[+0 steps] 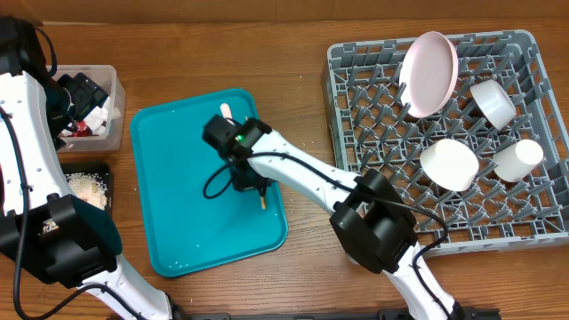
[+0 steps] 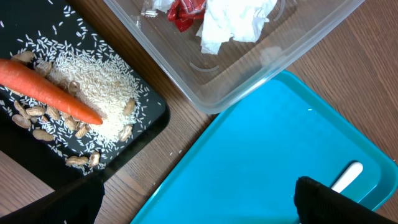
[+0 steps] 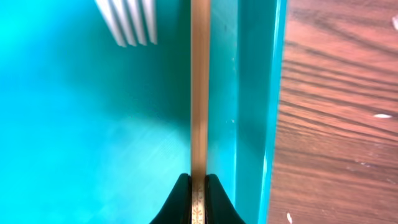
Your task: Sort waste into correct bins and load items into the dishwasher rack
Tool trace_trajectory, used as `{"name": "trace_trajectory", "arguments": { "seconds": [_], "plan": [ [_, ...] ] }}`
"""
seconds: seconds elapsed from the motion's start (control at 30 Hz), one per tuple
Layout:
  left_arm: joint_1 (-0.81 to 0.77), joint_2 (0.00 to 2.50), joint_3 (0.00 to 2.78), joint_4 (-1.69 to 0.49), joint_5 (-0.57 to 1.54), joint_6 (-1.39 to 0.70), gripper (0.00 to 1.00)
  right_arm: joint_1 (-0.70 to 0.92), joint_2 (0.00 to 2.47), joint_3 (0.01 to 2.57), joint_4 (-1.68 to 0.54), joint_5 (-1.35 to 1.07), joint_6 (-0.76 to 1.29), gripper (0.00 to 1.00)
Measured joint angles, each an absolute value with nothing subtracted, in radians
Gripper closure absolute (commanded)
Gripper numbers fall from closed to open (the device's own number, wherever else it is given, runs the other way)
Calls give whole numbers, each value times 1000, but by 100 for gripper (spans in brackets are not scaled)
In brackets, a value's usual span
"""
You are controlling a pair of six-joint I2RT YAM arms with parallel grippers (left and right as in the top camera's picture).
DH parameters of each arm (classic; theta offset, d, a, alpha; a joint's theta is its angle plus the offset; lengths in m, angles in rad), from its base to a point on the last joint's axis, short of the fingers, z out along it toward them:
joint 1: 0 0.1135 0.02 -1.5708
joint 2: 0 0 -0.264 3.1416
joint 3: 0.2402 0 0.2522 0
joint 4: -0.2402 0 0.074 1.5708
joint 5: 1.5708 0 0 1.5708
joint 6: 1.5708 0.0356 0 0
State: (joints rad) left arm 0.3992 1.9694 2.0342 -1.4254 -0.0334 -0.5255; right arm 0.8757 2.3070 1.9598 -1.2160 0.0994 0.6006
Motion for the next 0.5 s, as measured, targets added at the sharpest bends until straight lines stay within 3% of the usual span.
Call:
{"name": "trace_trajectory", "arguments": {
  "seconds": [0.27,0.5],
  "plan": [
    [399,1969,2034,-1425,-34,-525,0,820,2218,2099,-1312,89,542,96],
    [399,1970,2034,-1425,-33,-525,0,607,2053,2119,-1382,123,461,96]
  ]
}}
